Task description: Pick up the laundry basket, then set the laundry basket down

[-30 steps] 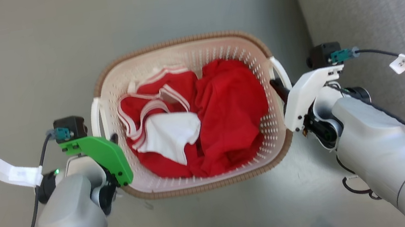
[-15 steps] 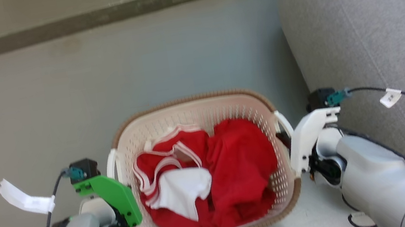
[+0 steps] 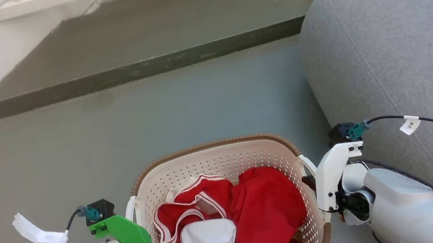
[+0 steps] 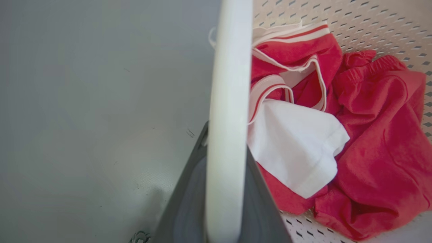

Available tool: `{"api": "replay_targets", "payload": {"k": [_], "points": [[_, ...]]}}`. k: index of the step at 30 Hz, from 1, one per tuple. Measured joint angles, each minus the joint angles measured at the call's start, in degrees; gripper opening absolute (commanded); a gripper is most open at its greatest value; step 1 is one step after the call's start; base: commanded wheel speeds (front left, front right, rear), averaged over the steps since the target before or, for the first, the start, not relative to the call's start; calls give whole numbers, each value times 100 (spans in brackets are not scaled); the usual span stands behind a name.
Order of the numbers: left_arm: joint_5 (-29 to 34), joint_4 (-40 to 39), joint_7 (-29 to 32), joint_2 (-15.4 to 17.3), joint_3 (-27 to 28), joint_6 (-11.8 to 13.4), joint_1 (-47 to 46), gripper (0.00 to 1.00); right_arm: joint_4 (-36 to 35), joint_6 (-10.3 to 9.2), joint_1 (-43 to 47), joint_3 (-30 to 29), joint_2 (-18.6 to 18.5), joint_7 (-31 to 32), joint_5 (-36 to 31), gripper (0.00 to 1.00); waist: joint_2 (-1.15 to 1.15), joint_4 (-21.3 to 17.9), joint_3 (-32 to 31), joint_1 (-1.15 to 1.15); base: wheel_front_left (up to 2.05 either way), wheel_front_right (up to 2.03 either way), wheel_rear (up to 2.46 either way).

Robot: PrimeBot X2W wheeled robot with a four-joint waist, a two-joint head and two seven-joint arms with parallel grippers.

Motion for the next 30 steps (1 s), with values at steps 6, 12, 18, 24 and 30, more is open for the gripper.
{"api": "replay_targets", "payload": {"k": [6, 12, 18, 24, 30], "points": [[-64, -26, 98, 5, -63, 0, 66, 0, 24, -1, 1, 71, -8, 131, 40, 0, 0, -15, -184, 0, 0, 0, 0], [-115, -47, 186, 8, -146, 1, 96, 0, 44, -1, 1, 113, -13, 234, 89, 0, 0, -34, -229, 0, 0, 0, 0], [-226, -101, 220, 19, -172, 10, 99, 0, 49, -1, 1, 135, -24, 264, 102, 0, 0, -36, -236, 0, 0, 0, 0], [-274, -121, 222, 21, -200, 58, 100, 0, 49, -1, 1, 163, -29, 265, 142, 0, 0, -37, -227, 0, 0, 0, 0], [-318, -152, 237, 27, -271, 86, 100, 0, 53, -1, 0, 179, -34, 279, 188, 0, 0, -35, -201, 0, 0, 0, 0]]}}
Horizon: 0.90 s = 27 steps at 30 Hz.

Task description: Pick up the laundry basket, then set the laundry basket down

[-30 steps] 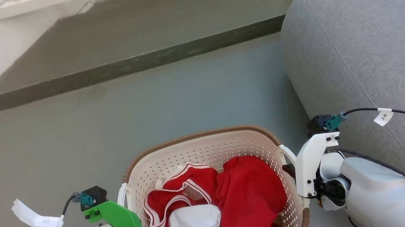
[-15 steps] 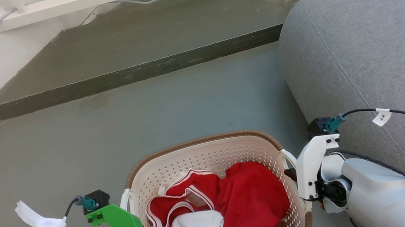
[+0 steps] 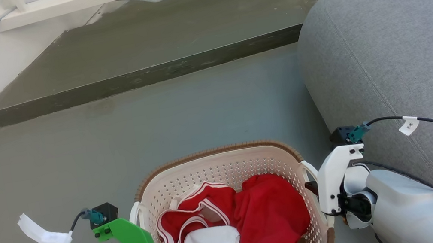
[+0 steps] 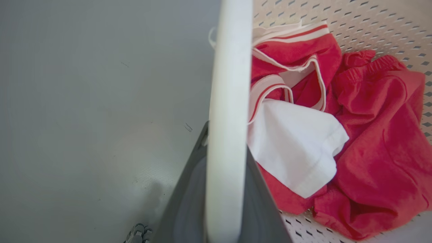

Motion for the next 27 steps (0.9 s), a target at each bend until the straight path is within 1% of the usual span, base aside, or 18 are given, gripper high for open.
{"api": "replay_targets", "payload": {"k": [15, 22, 27], "points": [[-99, -49, -51, 7, -68, 84, 0, 0, 19, 0, -12, 69, 0, -13, 69, 0, 0, 2, 87, 0, 0, 0, 0], [-214, -175, -263, 13, 0, 145, -35, 0, 15, 0, -220, 44, -4, -172, 97, 0, 0, 2, 366, 0, 0, 0, 0], [-233, -226, -430, 20, 65, 175, -284, 0, -34, 0, -462, 21, -30, -380, 96, 0, 0, -4, 657, 0, 0, 0, 0]]}}
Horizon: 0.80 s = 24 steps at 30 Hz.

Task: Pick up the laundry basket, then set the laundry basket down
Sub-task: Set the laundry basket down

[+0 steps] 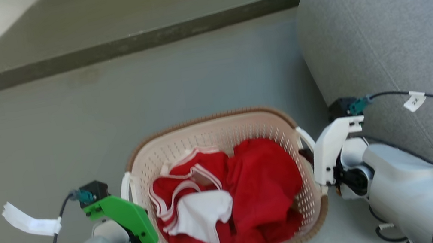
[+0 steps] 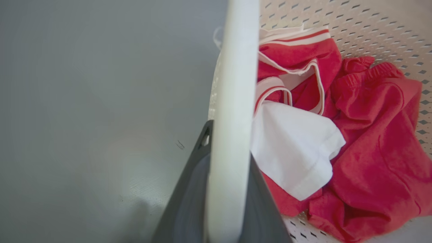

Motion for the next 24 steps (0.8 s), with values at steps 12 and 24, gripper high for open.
{"api": "replay_targets", "payload": {"k": [12, 24], "points": [[2, -78, -470, 5, 46, 49, -541, 0, -170, 0, -487, -32, -102, -514, -55, 0, 0, -33, 860, 0, 0, 0, 0], [11, -168, -840, 27, 149, 49, -1051, 0, -318, 0, -949, -31, -187, -969, -170, 0, 0, -44, 1711, 1, 0, 0, 0]]}}
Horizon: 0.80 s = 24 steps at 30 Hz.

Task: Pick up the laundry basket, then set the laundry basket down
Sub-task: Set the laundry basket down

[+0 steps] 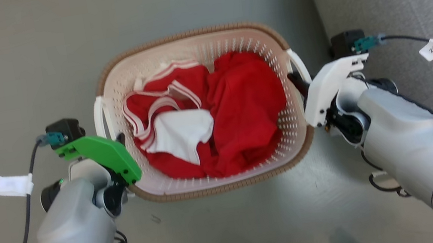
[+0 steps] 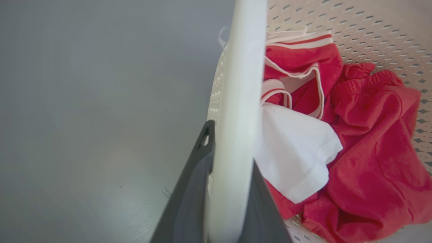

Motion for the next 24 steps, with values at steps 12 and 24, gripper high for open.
{"api": "replay_targets", "payload": {"k": [12, 24], "points": [[14, 0, -279, 2, 101, 0, -563, 0, -62, 1, -432, -47, -51, -488, -43, 0, 0, 22, 924, 0, 0, 0, 0], [81, 120, -431, 2, 104, -41, -926, 0, -12, 1, -643, -21, -20, -771, -33, 0, 0, 85, 1697, 0, 0, 0, 0]]}}
